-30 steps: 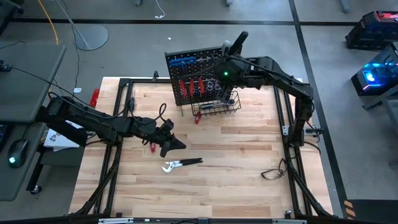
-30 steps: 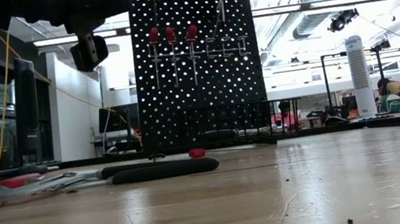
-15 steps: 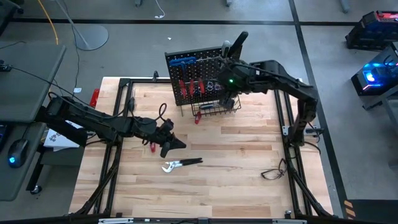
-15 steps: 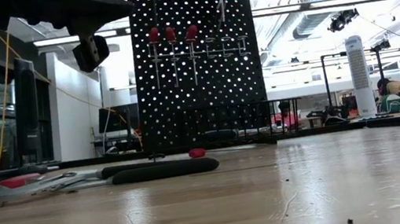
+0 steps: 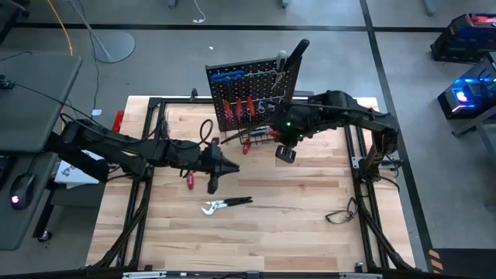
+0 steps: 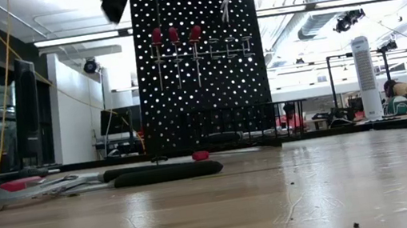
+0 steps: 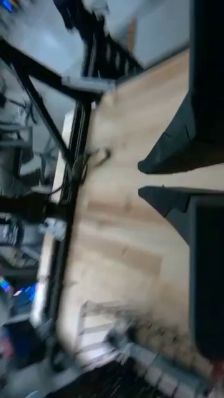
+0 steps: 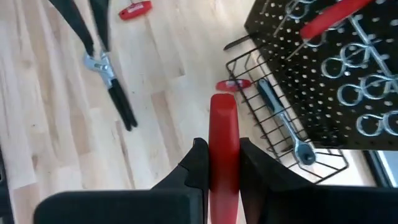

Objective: Hang tools onto peg board
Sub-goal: Hang the red allen wrench on the peg board

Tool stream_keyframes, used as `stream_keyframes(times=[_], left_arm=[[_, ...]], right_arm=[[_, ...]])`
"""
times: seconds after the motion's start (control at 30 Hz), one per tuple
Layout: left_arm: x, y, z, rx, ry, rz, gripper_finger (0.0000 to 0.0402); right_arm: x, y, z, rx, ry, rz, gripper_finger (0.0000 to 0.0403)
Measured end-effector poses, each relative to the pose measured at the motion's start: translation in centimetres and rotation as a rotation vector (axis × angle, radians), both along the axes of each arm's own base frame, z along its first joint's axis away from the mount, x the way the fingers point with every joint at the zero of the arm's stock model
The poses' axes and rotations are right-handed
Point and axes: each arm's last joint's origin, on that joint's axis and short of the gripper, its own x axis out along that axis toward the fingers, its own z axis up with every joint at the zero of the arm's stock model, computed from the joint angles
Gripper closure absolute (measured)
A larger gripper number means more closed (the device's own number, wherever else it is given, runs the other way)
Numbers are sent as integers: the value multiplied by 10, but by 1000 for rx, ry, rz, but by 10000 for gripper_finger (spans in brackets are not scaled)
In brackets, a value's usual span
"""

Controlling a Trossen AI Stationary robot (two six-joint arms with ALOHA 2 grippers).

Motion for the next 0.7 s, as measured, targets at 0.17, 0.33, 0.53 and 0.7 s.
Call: stream_keyframes(times=[0.17,0.33,0.53,0.7], left_arm=[[20,-1,18,169,-27,15,302],[42,-4,14,264,8,25,237],[67,-8,4,218,47,44,203],[80,-10,0,184,58,58,202]], right_arm=[[9,10,-9,61,-21,30,364],[15,17,-16,85,-23,46,364],[18,23,-18,112,-27,54,364],[26,31,-26,127,-9,82,364]])
